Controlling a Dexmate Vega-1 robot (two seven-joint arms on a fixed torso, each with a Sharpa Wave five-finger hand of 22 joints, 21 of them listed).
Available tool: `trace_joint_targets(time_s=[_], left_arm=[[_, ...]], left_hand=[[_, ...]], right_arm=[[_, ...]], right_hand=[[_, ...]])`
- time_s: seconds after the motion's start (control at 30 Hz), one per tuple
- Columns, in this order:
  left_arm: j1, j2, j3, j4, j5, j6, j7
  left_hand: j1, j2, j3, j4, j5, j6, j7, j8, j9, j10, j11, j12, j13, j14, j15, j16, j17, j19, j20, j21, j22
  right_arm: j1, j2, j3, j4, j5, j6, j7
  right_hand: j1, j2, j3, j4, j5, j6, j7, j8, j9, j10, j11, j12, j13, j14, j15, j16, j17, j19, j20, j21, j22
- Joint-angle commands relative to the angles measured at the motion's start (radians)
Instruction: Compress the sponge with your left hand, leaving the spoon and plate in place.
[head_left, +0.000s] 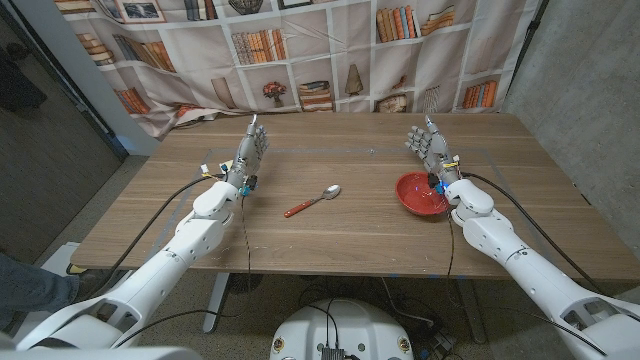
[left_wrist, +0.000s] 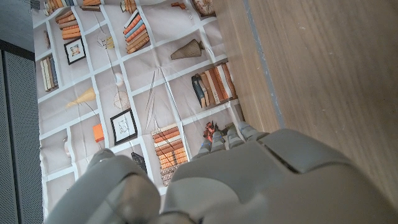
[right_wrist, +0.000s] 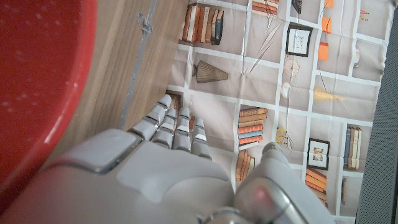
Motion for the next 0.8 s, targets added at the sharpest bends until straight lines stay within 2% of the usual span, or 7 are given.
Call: trace_joint_targets(time_s=[0.03, 0.43, 0.47, 0.5, 0.57, 0.8], left_arm=[[0.022, 0.033, -0.006, -0.049, 0.029, -0.004, 0.016], [0.032, 0.097, -0.013, -0.085, 0.12, -0.019, 0.064], [0.032, 0.101, -0.014, -0.084, 0.129, -0.021, 0.073], [0.032, 0.104, -0.016, -0.083, 0.138, -0.021, 0.081], [0.03, 0.115, -0.019, -0.078, 0.146, -0.021, 0.082], [0.017, 0.129, -0.028, -0.041, 0.2, -0.061, 0.113]], left_hand=[[0.024, 0.006, 0.004, -0.002, 0.006, 0.019, 0.003, 0.008, 0.004, 0.024, -0.002, 0.01, 0.002, 0.022, 0.002, 0.01, 0.004, 0.019, -0.006, 0.007, 0.003], [0.098, 0.025, 0.014, -0.035, 0.006, 0.097, 0.017, 0.021, 0.004, 0.107, 0.006, 0.023, 0.003, 0.1, 0.004, 0.015, 0.004, 0.106, -0.001, 0.016, 0.003], [0.104, 0.026, 0.014, -0.037, 0.005, 0.107, 0.018, 0.023, 0.005, 0.113, 0.006, 0.024, 0.003, 0.112, 0.005, 0.017, 0.004, 0.117, -0.004, 0.018, 0.003], [0.114, 0.028, 0.014, -0.042, 0.003, 0.118, 0.018, 0.022, 0.005, 0.131, 0.008, 0.026, 0.003, 0.127, 0.004, 0.018, 0.004, 0.134, -0.02, 0.018, 0.002], [0.121, 0.028, 0.014, -0.045, 0.002, 0.131, 0.019, 0.024, 0.005, 0.141, 0.012, 0.026, 0.003, 0.134, 0.001, 0.017, 0.004, 0.152, -0.025, 0.021, 0.002], [0.147, 0.032, 0.013, -0.056, -0.002, 0.172, 0.02, 0.028, 0.005, 0.188, 0.009, 0.032, 0.003, 0.177, -0.005, 0.02, 0.004, 0.196, -0.019, 0.023, 0.001]], right_arm=[[-0.023, 0.008, -0.012, -0.034, -0.034, 0.004, -0.043], [-0.05, -0.006, -0.015, -0.081, -0.055, -0.015, -0.084], [-0.053, -0.008, -0.015, -0.087, -0.057, -0.019, -0.089], [-0.058, -0.01, -0.014, -0.096, -0.06, -0.023, -0.097], [-0.065, -0.014, -0.014, -0.109, -0.062, -0.03, -0.107], [-0.083, -0.022, -0.015, -0.158, -0.085, -0.052, -0.152]], right_hand=[[0.015, 0.0, 0.009, 0.0, 0.004, 0.008, 0.001, 0.006, 0.002, 0.011, 0.0, 0.005, 0.002, 0.009, 0.001, 0.005, 0.002, 0.009, -0.001, 0.004, 0.003], [0.02, 0.001, 0.01, -0.004, 0.001, 0.009, -0.002, 0.005, 0.002, 0.016, 0.0, 0.004, 0.002, 0.014, 0.0, 0.003, 0.002, 0.017, -0.001, 0.003, 0.003], [0.02, 0.001, 0.01, -0.004, 0.0, 0.009, -0.002, 0.005, 0.002, 0.016, 0.0, 0.004, 0.002, 0.014, 0.0, 0.002, 0.002, 0.017, 0.0, 0.003, 0.003], [0.02, 0.002, 0.01, -0.004, 0.0, 0.01, -0.003, 0.005, 0.002, 0.016, -0.001, 0.004, 0.002, 0.014, 0.0, 0.002, 0.002, 0.017, 0.0, 0.003, 0.003], [0.021, 0.002, 0.01, -0.005, 0.0, 0.01, -0.003, 0.005, 0.002, 0.016, -0.001, 0.004, 0.002, 0.014, 0.0, 0.002, 0.002, 0.018, 0.0, 0.003, 0.003], [0.023, 0.003, 0.01, -0.006, -0.002, 0.012, -0.004, 0.005, 0.002, 0.017, 0.0, 0.003, 0.002, 0.015, -0.001, 0.0, 0.002, 0.02, 0.0, 0.002, 0.003]])
